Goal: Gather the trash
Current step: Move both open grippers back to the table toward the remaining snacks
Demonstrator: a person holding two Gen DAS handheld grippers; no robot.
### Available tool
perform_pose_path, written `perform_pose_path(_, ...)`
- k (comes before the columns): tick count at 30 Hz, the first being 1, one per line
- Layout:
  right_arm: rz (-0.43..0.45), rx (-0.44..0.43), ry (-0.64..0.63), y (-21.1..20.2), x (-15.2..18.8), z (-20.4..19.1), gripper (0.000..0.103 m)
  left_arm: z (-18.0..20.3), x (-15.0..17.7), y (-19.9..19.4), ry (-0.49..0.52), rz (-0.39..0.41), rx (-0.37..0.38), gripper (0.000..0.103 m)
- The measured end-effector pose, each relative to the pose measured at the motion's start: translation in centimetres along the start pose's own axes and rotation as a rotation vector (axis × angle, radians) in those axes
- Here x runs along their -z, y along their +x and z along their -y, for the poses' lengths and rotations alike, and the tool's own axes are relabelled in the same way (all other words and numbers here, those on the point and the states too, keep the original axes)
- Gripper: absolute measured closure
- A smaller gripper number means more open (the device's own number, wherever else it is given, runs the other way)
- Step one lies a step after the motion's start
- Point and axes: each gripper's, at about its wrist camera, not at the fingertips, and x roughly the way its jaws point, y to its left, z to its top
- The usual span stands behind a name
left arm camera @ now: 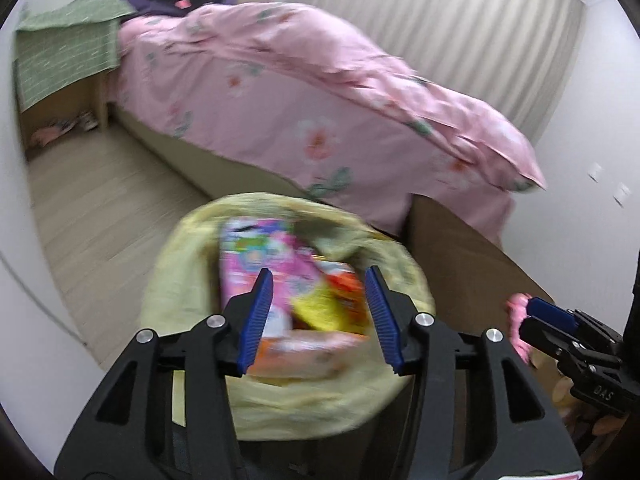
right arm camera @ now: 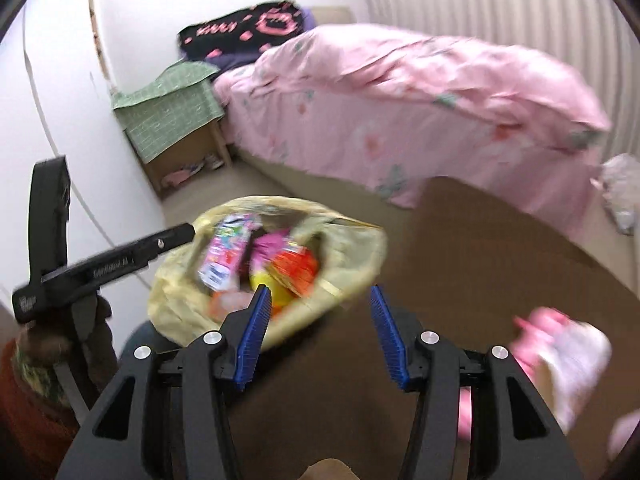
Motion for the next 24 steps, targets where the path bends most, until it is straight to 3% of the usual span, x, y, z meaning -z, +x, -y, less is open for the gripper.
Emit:
perform_pose_path(8,0.037,0.28,0.119,-10.8,9.2,7.6,0.049,11.6,2.4,0.4,0.254,-0.086,0.259,0.051)
perform_pose_path(15,0.062,0.416,0.297,-15.9,16.1,12.7,0.049,21.7,5.4,3.3,0.47,-0.162,0.377,0.051)
perform_pose_path(19,0.064,0.456,0.349,-17.3,18.5,14.0,0.049,26.1,5.7,6.7,0.506,-0.199,0.378,0.051)
perform_pose_path(24,0.058,0.474,0.399,-18.0,20.5,15.1,0.049,28.5,5.7,11.5,0.473,-0.276,0.245,0.051)
